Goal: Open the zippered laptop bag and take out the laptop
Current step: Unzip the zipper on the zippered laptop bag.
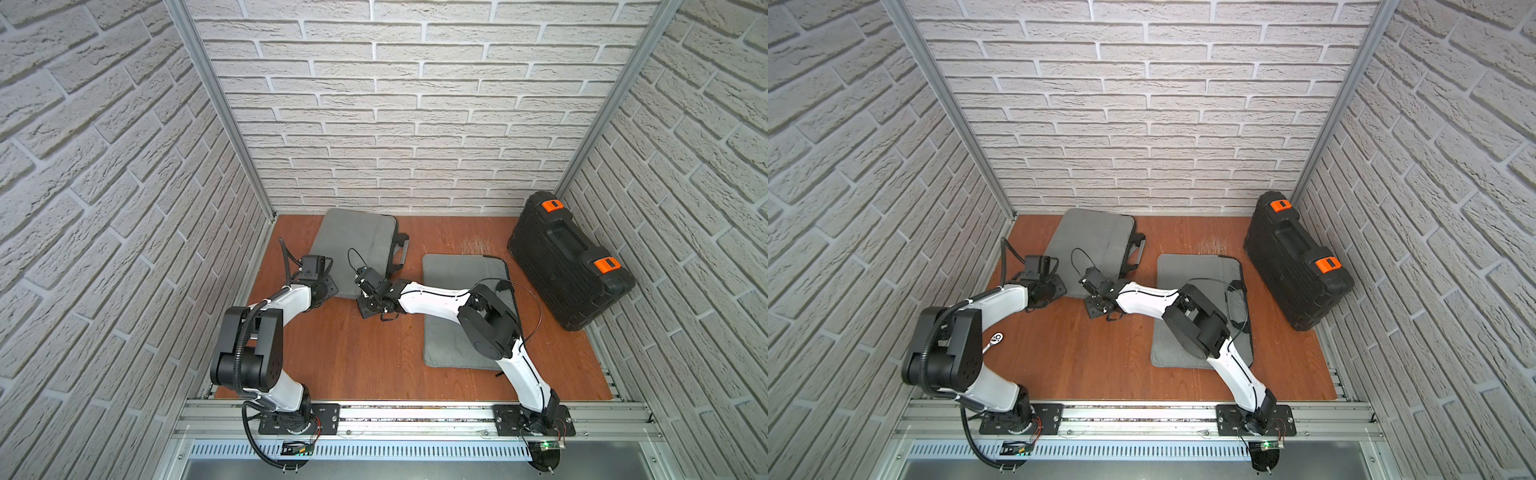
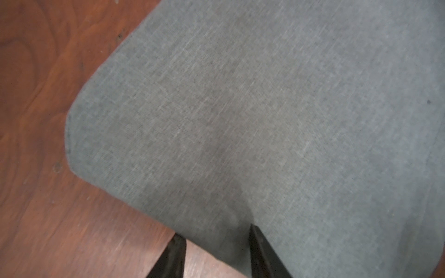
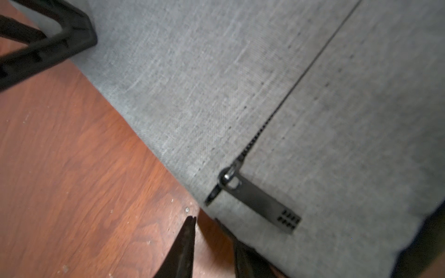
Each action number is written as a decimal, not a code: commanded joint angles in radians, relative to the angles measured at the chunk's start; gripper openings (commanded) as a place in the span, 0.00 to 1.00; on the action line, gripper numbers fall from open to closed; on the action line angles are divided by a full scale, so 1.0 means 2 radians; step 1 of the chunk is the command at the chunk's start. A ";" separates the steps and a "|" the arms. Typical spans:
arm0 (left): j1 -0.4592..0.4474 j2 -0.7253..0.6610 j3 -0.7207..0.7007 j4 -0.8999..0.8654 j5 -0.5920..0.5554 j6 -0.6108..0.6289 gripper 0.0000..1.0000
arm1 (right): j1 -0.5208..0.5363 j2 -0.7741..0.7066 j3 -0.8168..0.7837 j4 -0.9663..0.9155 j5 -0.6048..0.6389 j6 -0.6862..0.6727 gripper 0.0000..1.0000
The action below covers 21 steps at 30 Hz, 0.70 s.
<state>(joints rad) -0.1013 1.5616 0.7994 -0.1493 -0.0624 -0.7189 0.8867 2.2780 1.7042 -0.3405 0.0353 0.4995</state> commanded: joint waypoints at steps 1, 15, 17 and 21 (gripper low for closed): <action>-0.005 0.009 0.005 0.000 0.003 0.002 0.43 | -0.007 0.005 0.016 0.024 -0.009 0.025 0.29; -0.005 -0.006 -0.001 -0.006 0.001 0.004 0.43 | -0.018 -0.022 0.000 0.025 -0.001 0.052 0.34; -0.005 -0.010 -0.003 -0.008 -0.001 0.004 0.43 | -0.018 -0.021 0.000 0.024 0.008 0.051 0.32; -0.006 -0.015 -0.004 -0.013 -0.005 0.005 0.43 | -0.018 -0.017 0.001 0.013 0.043 0.052 0.29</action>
<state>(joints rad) -0.1070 1.5532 0.7998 -0.1551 -0.0631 -0.7177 0.8658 2.2795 1.7081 -0.3355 0.0307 0.5957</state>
